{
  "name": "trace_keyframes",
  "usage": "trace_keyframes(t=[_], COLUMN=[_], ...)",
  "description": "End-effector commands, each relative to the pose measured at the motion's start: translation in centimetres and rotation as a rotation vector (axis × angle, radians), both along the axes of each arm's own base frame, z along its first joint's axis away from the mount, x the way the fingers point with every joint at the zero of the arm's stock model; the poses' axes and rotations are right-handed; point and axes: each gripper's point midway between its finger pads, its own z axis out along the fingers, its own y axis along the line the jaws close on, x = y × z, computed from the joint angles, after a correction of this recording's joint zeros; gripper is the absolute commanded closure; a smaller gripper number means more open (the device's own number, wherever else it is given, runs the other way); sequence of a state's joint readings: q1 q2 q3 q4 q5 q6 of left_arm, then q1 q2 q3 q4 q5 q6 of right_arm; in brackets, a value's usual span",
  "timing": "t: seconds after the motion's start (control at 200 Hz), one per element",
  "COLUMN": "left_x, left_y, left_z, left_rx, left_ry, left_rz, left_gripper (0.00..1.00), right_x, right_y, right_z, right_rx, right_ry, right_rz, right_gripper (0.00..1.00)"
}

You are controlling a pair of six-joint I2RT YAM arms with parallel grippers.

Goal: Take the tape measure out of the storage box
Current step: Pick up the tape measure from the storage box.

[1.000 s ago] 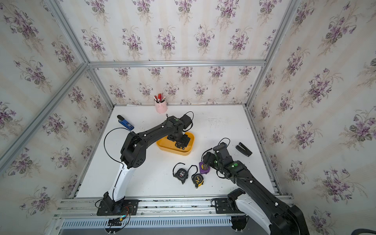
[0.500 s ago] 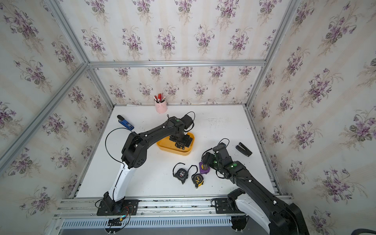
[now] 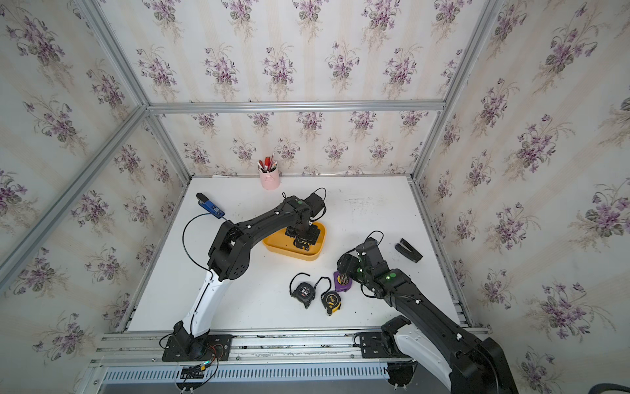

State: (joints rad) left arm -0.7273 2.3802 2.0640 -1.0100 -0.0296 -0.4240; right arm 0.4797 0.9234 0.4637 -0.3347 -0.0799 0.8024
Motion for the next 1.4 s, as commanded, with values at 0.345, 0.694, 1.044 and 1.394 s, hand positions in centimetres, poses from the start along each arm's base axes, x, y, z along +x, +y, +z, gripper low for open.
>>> trace_keyframes(t=[0.345,0.694,1.044,1.394], left_x=[-0.6,-0.5,-0.5,-1.1], left_y=[1.2,1.4,1.9,1.0], left_z=[-1.1,0.9,8.7,15.4], left_rx=[0.043,0.003,-0.082,-0.244], left_ry=[0.025,0.011,-0.107,-0.160], left_rz=[0.034,0.043,0.059,0.102], left_gripper=[0.26,0.68,0.82,0.80], right_x=[0.4,0.9,1.7,2.1], right_y=[0.0,-0.1,0.3,2.9], right_z=[0.6,1.5,4.4,7.5], right_rx=[-0.003,-0.012,0.010,0.117], right_ry=[-0.030,-0.058,-0.161,-0.291], right_rz=[0.006,-0.001,0.021,0.154], right_gripper=[0.16,0.16,0.16,0.17])
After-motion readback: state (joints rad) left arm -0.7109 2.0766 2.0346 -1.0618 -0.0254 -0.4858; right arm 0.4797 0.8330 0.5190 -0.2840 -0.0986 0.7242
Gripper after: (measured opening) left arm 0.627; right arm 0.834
